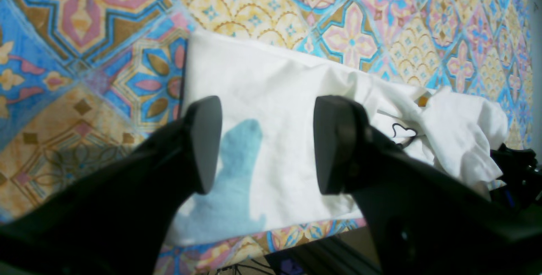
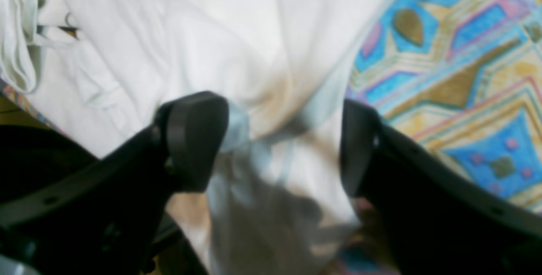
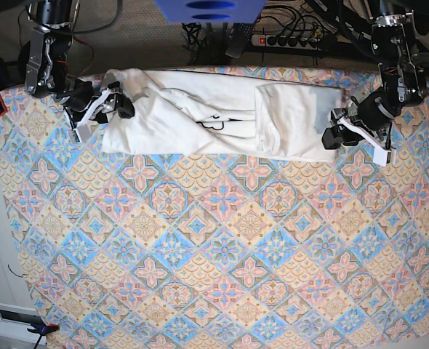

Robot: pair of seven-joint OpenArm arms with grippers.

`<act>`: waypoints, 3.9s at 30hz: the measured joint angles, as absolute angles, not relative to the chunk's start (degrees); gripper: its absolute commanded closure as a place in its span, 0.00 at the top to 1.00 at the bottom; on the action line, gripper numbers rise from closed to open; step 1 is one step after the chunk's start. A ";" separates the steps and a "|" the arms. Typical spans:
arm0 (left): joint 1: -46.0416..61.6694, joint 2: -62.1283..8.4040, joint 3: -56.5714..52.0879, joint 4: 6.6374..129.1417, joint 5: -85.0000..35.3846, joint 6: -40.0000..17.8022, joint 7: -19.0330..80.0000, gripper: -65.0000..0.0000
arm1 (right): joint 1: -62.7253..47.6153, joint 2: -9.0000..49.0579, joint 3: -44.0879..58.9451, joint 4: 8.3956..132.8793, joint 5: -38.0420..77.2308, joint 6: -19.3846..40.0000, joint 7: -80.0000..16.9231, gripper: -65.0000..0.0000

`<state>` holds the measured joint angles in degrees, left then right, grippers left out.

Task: Fold the T-shirt properly
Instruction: 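Grasp the other strip end with the right gripper and push it inward, then lift the folded bundle with the right gripper and fold it over, then hold the bundle with the right gripper and tuck its edge with the left gripper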

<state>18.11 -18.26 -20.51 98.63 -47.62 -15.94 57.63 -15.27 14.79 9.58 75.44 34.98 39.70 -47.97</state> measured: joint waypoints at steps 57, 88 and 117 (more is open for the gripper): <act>20.75 -17.15 -20.38 98.56 -43.68 -15.92 57.28 0.00 | -7.29 14.28 14.87 93.17 17.72 39.81 -56.58 0.01; 20.78 -15.42 -20.36 98.56 -41.36 -15.94 57.43 0.00 | -7.25 5.10 -19.99 95.31 16.75 39.86 -57.23 0.01; 20.80 -15.40 -20.36 98.56 -41.60 -15.94 57.45 0.00 | 6.85 -1.91 -27.77 78.61 17.52 39.44 -43.46 0.32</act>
